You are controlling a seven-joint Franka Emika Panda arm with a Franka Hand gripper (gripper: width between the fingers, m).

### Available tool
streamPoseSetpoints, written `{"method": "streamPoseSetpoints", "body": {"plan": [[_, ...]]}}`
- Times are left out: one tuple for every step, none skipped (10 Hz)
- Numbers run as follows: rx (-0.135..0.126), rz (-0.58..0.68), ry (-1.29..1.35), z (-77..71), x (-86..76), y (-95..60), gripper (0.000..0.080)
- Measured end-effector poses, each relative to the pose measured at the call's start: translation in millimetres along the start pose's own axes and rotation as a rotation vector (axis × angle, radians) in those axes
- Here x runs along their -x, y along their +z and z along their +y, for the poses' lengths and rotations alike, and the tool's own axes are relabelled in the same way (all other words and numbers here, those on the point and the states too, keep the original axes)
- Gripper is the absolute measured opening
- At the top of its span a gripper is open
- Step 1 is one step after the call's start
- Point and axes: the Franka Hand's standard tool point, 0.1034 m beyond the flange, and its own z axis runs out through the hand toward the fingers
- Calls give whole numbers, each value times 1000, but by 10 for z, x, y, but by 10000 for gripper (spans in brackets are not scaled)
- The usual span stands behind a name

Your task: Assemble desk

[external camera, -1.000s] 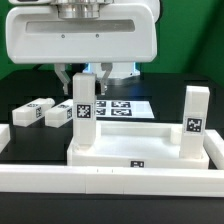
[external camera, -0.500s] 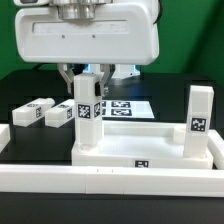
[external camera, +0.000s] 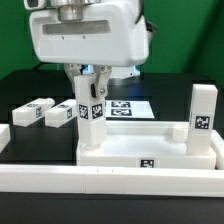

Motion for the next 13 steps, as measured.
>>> {"method": "streamPoseSetpoints", "body": {"plan": [[-7, -3, 121, -23, 20, 10, 290], [-7, -4, 201, -48, 52, 18, 290], [-5, -6, 279, -70, 85, 26, 290], [-5, -6, 317, -82, 100, 29, 290], [-5, -6, 293, -80, 97, 29, 291], [-5, -6, 271, -82, 101, 30, 291], [-5, -6, 270, -84, 104, 31, 514], [0, -7, 210, -91, 112, 28, 514], [3, -2, 76, -107, 123, 26, 620], [3, -1, -20, -122, 138, 28, 641], [5, 0, -98, -136, 156, 31, 641], [6, 0, -208, -141, 162, 32, 648], [6, -1, -286, -137, 160, 33, 648]]}}
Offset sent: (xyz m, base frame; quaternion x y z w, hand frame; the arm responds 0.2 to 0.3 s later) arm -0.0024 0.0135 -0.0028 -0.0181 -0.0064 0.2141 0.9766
